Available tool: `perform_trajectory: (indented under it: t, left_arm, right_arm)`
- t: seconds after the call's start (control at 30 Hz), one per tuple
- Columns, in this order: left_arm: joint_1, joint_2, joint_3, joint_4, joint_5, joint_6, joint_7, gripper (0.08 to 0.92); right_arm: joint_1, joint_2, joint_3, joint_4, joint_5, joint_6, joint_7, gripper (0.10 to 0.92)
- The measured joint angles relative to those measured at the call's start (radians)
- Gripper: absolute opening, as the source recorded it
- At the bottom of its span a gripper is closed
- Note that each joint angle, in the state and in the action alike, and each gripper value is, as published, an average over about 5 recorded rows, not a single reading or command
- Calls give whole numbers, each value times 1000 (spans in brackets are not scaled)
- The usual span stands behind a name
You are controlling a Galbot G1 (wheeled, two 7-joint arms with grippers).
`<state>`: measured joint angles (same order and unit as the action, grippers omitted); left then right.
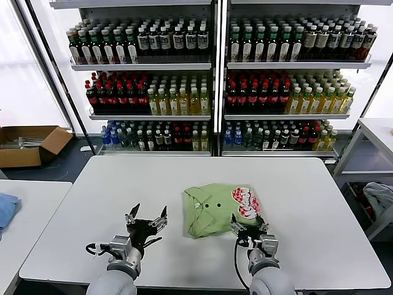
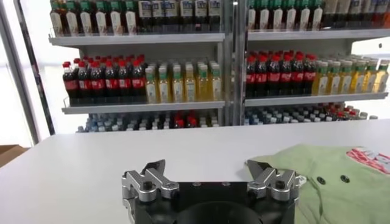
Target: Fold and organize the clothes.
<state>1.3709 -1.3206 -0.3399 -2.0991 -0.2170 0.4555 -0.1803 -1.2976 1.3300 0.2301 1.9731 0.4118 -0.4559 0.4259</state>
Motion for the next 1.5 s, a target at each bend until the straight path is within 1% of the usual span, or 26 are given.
perform_trajectory:
  t: [0.37,0.57,0.67,0.83,0.93,1.2,1.5]
  left_arm:
    - [5,0,-1,2,3,0,9,823]
    - [13,-7,-10,-8,11,-9,12,823]
    - [20,-13,-20,-18,9,-23,13,823]
    - [39,-25,-35,-38,6,-56,12,823]
    - [52,-32,-43,-49,12,-80,7,823]
    - [74,-39,-46,-76,44,-132,-3,823]
    - [90,-49,-40,-83,84,-176,-4,823]
  right_arm:
    - [-39,14,17,-20,24,23,-9,823]
    - [-51,23,27,3,21,51,-31,823]
    - [-59,16,35,44,-19,77,-46,823]
    - [-80,-17,73,131,-149,91,-60,823]
    - [-110,-46,117,165,-202,87,-66,823]
    - [-199,-73,235,220,-239,96,-75,823]
    - [-251,-62,273,250,-296,114,-88,823]
